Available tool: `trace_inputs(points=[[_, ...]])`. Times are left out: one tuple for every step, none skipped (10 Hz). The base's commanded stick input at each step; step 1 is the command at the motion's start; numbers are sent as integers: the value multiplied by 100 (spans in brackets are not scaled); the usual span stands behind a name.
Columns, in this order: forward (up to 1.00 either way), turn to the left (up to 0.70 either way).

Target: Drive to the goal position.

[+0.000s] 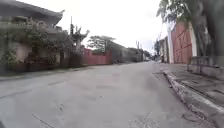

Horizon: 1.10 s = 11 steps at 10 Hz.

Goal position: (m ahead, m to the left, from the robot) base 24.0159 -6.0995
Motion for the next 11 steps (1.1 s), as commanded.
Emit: trace_inputs(points=[[100, 6], [100, 6], [100, -17], [100, -34], [100, -34], [100, -34], [100, -34], [100, -34], [100, -34], [100, -11], [100, 6]])
